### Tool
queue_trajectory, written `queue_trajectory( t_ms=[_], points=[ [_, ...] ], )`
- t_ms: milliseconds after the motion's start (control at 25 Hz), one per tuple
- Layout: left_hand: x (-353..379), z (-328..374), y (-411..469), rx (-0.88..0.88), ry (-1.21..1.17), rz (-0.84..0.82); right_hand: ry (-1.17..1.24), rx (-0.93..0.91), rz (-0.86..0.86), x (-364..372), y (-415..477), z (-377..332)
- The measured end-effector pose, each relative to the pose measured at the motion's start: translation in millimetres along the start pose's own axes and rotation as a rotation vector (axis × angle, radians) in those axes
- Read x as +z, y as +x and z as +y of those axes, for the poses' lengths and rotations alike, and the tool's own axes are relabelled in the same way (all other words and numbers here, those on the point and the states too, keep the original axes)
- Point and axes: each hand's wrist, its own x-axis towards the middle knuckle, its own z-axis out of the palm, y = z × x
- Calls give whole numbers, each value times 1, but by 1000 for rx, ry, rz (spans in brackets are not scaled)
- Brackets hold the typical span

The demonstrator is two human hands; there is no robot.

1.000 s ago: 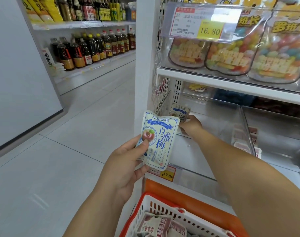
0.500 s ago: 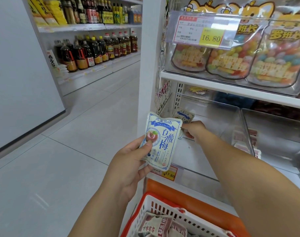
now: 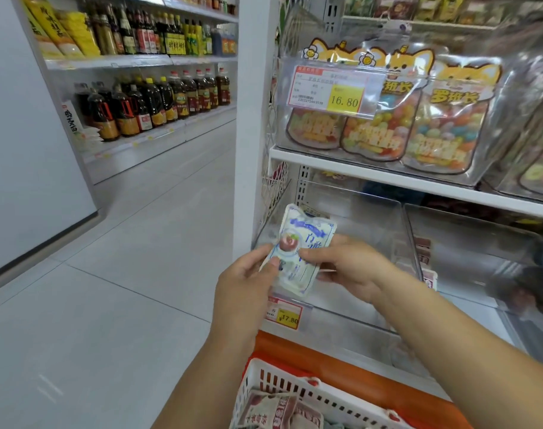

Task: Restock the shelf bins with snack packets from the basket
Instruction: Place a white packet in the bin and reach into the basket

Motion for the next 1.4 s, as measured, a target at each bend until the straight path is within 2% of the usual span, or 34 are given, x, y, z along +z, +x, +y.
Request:
queue_trajectory(
  t_ms=[80,120,240,320,480,720,880,1000,1160,1400],
  points=[
    [-3,-4,3,180,366,159,61,98,287,-23,41,-2],
    [-6,-5,4,237,501,209,65,157,371,-34,60,-3],
    [-14,-10,9,228,685,200,-120,305,406,-58,111,19],
    [-18,-11,13,193,700,162,-149,332,395,-60,125,30],
    [-20,-14,20,176,647,108,51,266,371,-53,138,33],
    [-21,-17,25,176,606,101,162,141,373,-47,159,39],
    [-18,-25,28,208,673,107,62,45,445,-44,163,42],
    [-18,-29,29,232,711,126,84,102,458,-49,165,48],
    [-18,-32,31,242,725,120,3,135,561,-55,169,48],
    [-20,-32,29,273,739,120,-90,110,675,-47,153,50]
  ],
)
